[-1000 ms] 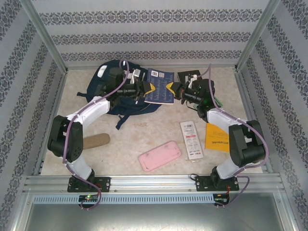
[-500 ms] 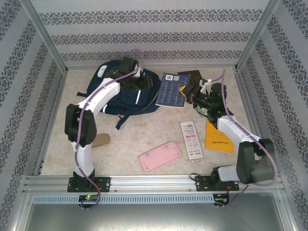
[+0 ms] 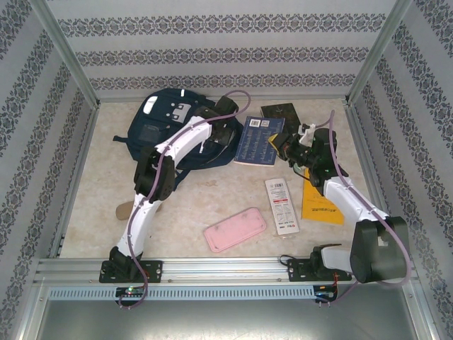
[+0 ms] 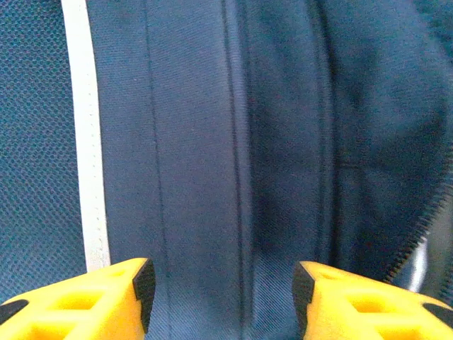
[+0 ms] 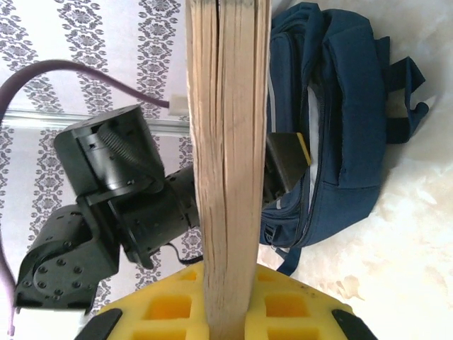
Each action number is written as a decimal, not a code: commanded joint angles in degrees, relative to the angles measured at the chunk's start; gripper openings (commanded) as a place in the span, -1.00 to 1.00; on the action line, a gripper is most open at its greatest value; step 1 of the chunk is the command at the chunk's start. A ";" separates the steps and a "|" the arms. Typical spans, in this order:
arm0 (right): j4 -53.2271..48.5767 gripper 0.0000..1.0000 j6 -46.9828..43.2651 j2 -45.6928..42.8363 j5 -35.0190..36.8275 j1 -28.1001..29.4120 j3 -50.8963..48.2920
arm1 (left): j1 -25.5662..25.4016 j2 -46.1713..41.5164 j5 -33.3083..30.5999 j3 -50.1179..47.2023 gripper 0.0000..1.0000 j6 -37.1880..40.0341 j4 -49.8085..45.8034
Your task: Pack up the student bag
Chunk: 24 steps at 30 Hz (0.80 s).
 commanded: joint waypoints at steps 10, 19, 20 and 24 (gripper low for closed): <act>0.50 -1.00 -1.53 -0.49 0.39 -0.53 0.80 | 0.01 3.24 -6.39 4.03 -0.75 3.63 -4.80; 1.19 -1.00 -2.28 1.85 1.36 0.24 1.04 | 0.22 -6.61 0.15 4.62 -1.00 2.30 -3.57; 1.42 -1.00 -2.39 2.52 1.53 0.49 1.34 | 0.40 -7.86 1.15 4.85 -1.00 1.95 -3.58; 2.75 -1.00 -2.96 5.88 2.65 2.28 3.28 | 1.42 -11.71 5.64 5.08 -1.00 0.82 -3.20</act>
